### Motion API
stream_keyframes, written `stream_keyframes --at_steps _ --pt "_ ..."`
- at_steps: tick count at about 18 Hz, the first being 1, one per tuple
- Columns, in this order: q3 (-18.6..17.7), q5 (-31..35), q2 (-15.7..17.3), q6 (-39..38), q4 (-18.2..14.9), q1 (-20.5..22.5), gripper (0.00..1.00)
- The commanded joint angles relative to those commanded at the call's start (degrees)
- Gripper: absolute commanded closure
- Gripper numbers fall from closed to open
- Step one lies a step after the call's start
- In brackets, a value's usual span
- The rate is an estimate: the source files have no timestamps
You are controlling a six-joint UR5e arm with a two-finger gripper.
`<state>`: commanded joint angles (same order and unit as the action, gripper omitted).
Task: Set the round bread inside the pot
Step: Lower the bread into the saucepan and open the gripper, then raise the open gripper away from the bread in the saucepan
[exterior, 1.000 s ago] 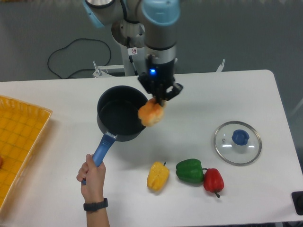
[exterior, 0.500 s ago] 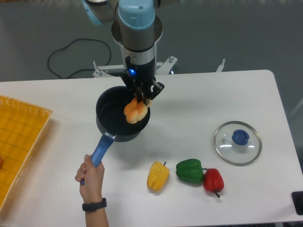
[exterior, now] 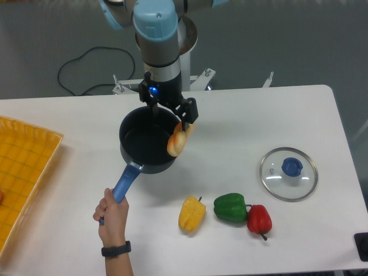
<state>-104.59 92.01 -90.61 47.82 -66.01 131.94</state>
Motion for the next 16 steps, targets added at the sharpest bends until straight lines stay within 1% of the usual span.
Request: stream_keyframes --at_steps 4,8,9,12,15,16 --pt "0.00 2.21 -0.97 -3.25 0.35 -3.70 0.00" --pt "0.52 1.95 -1.41 -3.44 0.35 -3.62 0.00" --pt "0.70 1.94 -1.50 -2.92 0.26 -2.66 0.00" --pt "0.88 1.59 -1.59 -1.08 -0.17 2.17 0.00" --pt "1.14 1.50 -1.67 4.36 0.26 7.09 0.00" --pt "1.93 1.59 -1.85 6.30 0.18 8.59 0.00"
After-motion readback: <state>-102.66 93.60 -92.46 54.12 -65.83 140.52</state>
